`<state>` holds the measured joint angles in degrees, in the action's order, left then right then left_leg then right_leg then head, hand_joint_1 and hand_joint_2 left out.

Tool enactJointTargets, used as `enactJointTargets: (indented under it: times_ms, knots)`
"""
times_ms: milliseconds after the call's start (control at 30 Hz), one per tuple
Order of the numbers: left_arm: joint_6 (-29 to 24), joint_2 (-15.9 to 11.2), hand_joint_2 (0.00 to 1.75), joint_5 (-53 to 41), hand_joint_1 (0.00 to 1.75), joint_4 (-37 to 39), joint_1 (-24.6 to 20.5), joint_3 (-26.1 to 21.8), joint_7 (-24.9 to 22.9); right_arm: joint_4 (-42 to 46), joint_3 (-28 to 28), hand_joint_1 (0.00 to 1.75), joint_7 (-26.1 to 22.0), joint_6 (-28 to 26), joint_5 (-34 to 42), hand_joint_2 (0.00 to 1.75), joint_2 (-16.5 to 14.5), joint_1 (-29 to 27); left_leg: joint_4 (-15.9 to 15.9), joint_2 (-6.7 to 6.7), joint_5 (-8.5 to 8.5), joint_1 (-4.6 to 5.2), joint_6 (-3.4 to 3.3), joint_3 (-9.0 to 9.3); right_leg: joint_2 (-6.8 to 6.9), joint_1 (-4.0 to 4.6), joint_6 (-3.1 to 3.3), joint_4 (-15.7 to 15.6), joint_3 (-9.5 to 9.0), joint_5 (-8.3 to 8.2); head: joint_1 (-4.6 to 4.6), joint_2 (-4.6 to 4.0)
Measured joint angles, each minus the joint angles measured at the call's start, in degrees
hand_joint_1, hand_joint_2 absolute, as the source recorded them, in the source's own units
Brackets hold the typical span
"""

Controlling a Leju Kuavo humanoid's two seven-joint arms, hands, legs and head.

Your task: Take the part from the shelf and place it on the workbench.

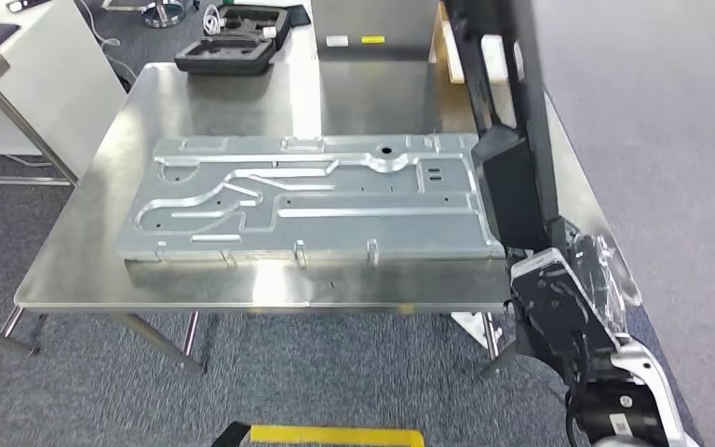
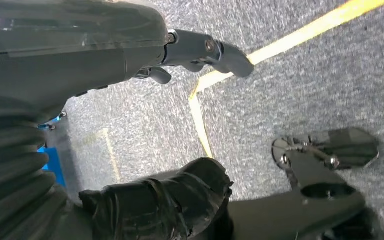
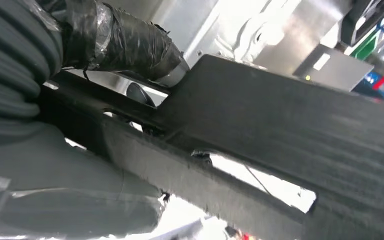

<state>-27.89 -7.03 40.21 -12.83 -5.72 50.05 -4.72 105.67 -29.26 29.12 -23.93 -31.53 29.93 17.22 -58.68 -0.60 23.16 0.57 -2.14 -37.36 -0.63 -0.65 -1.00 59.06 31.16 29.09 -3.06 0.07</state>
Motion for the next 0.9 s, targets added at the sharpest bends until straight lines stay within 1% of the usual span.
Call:
enactJointTargets:
  times_ms: [33,67,100,133,167,200,233,267,300,333,367,400,467,533,567,600,667,700,733,767,800,833,867,900]
  knots:
    - [0.0,0.0,1.75,0.0,0.0,0.0,-0.1,0.0,0.0,-0.3,0.0,1.54,0.1,0.3,-0.5,1.75,0.3,0.1,0.5,0.04,-0.11,-0.15,-0.31,0.34,0.06,0.04,-0.22,0.8,0.23,0.7,0.08,0.0]
    - [0.1,0.0,1.75,0.0,0.0,0.0,-0.2,0.0,0.0,-0.6,0.0,1.54,0.1,0.6,-0.9,1.75,0.6,0.2,0.9,0.08,-0.21,-0.3,-0.58,0.67,0.12,0.07,-0.41,2.8,1.06,1.9,0.14,0.0]
    - [0.2,0.0,1.75,0.0,0.0,0.0,-0.3,0.0,0.1,-1.0,0.0,1.54,0.2,1.0,-1.4,1.75,0.9,0.3,1.0,0.09,-0.15,-0.27,-0.77,0.88,0.19,0.02,-0.56,5.7,2.54,3.4,0.22,0.0]
    - [0.5,0.0,1.75,0.0,0.0,0.0,-0.3,0.0,0.2,-1.4,0.0,1.54,0.2,1.3,-1.8,1.75,1.1,0.3,1.0,0.09,-0.02,-0.18,-0.97,0.94,0.23,0.02,-0.72,9.3,4.48,4.94,0.23,0.0]
    - [0.8,-0.1,1.75,0.0,0.0,0.0,-0.3,0.0,0.3,-1.9,0.0,1.54,0.3,1.7,-2.1,1.75,1.2,0.3,0.9,0.08,0.16,-0.06,-1.12,0.97,0.24,0.0,-0.85,12.5,6.45,5.94,0.21,0.0]
    - [1.0,-0.1,1.75,0.1,0.0,0.0,-0.3,0.0,0.4,-2.4,0.0,1.54,0.3,2.0,-2.3,1.75,1.4,0.3,0.8,0.06,0.38,0.06,-1.22,1.02,0.26,-0.01,-0.91,14.2,7.78,5.91,0.2,0.0]
    - [1.1,-0.1,1.75,0.2,0.0,0.0,-0.3,0.0,0.5,-2.9,0.0,1.54,0.3,2.2,-2.4,1.75,1.6,0.2,0.6,0.03,0.66,0.15,-1.27,1.1,0.27,0.0,-0.88,13.9,8.18,4.76,0.2,0.0]
    - [1.2,-0.1,1.75,0.3,0.0,0.0,-0.3,0.0,0.6,-3.4,0.0,1.54,0.3,2.3,-2.4,1.75,1.8,0.2,0.3,-0.02,0.98,0.21,-1.26,1.23,0.27,0.04,-0.75,11.4,7.46,2.6,0.21,0.0]
    - [1.1,-0.1,1.75,0.4,0.0,0.0,-0.3,0.0,0.7,-3.8,0.0,1.54,0.3,2.3,-2.4,1.75,1.9,0.3,0.1,-0.07,1.31,0.25,-1.19,1.4,0.27,0.1,-0.51,7.6,6.06,0.32,0.22,0.0]
    - [1.1,-0.1,1.75,0.4,0.0,0.0,-0.3,0.0,0.7,-4.2,0.0,1.54,0.3,2.3,-2.4,1.75,2.0,0.3,-0.2,-0.12,1.6,0.35,-1.07,1.48,0.28,0.25,-0.21,4.1,4.67,-1.3,0.22,0.0]
    - [1.1,-0.1,1.75,0.5,0.0,0.0,-0.4,0.0,0.7,-4.5,0.0,1.54,0.3,2.3,-2.4,1.75,2.1,0.3,-0.3,-0.16,1.79,0.43,-0.91,1.48,0.28,0.41,0.06,1.6,3.61,-2.23,0.2,0.0]
    - [1.1,-0.1,1.75,0.5,0.0,0.0,-0.4,0.0,0.7,-4.7,0.0,1.54,0.3,2.3,-2.4,1.75,2.1,0.3,-0.4,-0.18,1.86,0.47,-0.71,1.43,0.26,0.55,0.28,0.5,3.09,-2.41,0.18,0.0]
    - [1.0,-0.1,1.75,0.5,0.0,0.0,-0.3,0.0,0.7,-5.1,0.1,1.54,0.3,2.3,-2.4,1.75,2.4,0.3,-0.4,-0.18,1.82,0.47,-0.32,1.4,0.2,0.68,0.49,0.2,2.85,-2.39,0.12,0.0]
    - [0.9,-0.3,1.75,0.5,0.0,0.0,-0.3,0.0,0.7,-5.4,0.1,1.54,0.3,2.3,-2.4,1.75,2.5,0.3,-0.6,-0.15,2.21,0.6,0.22,1.48,0.25,0.27,0.78,-0.3,2.41,-2.56,0.06,0.0]
    - [0.9,-0.4,1.75,0.5,0.0,0.0,-0.3,0.0,0.7,-5.4,0.1,1.54,0.3,2.3,-2.3,1.75,2.5,0.3,-1.6,-0.12,2.98,0.59,0.61,1.14,0.33,0.01,0.98,-0.6,2.11,-2.63,-0.1,0.0]
    - [0.9,-0.5,1.75,0.5,0.0,0.0,-0.3,0.0,0.7,-5.5,0.1,1.54,0.3,2.3,-2.3,1.75,2.5,0.3,-3.8,-0.06,4.31,0.48,1.05,0.21,0.43,-0.24,1.19,-0.9,1.81,-2.67,-0.23,0.0]
    - [1.0,-0.4,1.75,0.6,0.0,0.0,-0.3,0.0,0.7,-5.8,0.1,1.54,0.3,2.3,-2.3,1.75,2.5,0.3,-11.2,0.08,7.72,-0.07,1.83,-3.26,0.58,-0.36,1.45,-1.0,1.56,-2.56,-0.46,0.0]
    - [1.0,-0.4,1.75,0.6,0.0,0.0,-0.3,0.0,0.7,-5.9,0.1,1.54,0.3,2.3,-2.3,1.75,2.5,0.2,-14.6,0.12,8.81,-0.34,2.13,-5.04,0.62,-0.4,1.49,-1.0,1.51,-2.49,-0.45,0.0]
    - [1.0,-0.4,1.75,0.6,0.0,0.0,-0.2,0.0,0.7,-6.1,0.1,1.54,0.3,2.3,-2.3,1.75,2.5,0.2,-16.2,0.16,8.86,-0.57,2.39,-6.06,0.63,-0.48,1.47,-1.0,1.44,-2.38,-0.46,0.0]
    - [1.0,-0.4,1.75,0.6,0.0,0.0,-0.2,0.0,0.7,-6.3,0.1,1.54,0.3,2.3,-2.3,1.75,2.5,0.1,-15.7,0.18,7.79,-0.79,2.61,-5.97,0.62,-0.59,1.36,-1.0,1.32,-2.25,-0.46,0.0]
    - [1.0,-0.4,1.75,0.6,0.0,0.0,-0.2,0.0,0.7,-6.4,0.1,1.54,0.3,2.3,-2.3,1.75,2.5,0.1,-12.9,0.21,5.82,-0.99,2.79,-4.75,0.59,-0.75,1.19,-0.9,1.1,-2.06,-0.46,0.0]
    - [1.0,-0.4,1.75,0.6,0.0,0.0,-0.2,0.0,0.7,-6.4,0.1,1.54,0.3,2.3,-2.3,1.75,2.5,0.1,-8.8,0.26,3.64,-1.16,2.92,-2.86,0.57,-0.88,0.92,-0.9,0.84,-1.8,-0.47,0.0]
    - [1.0,-0.4,1.75,0.6,0.0,0.0,-0.2,0.0,0.7,-6.5,0.1,1.54,0.3,2.3,-2.3,1.75,2.5,0.1,-5.1,0.27,2.21,-1.19,2.97,-0.91,0.54,-0.89,0.59,-0.7,0.67,-1.52,-0.47,0.0]
    - [1.0,-0.4,1.75,0.6,0.0,0.0,-0.3,0.0,0.7,-6.5,0.1,1.54,0.3,2.3,-2.3,1.75,2.5,0.1,-2.3,0.26,1.49,-1.17,2.81,0.52,0.51,-0.84,0.25,-0.6,0.62,-1.28,-0.46,0.0]
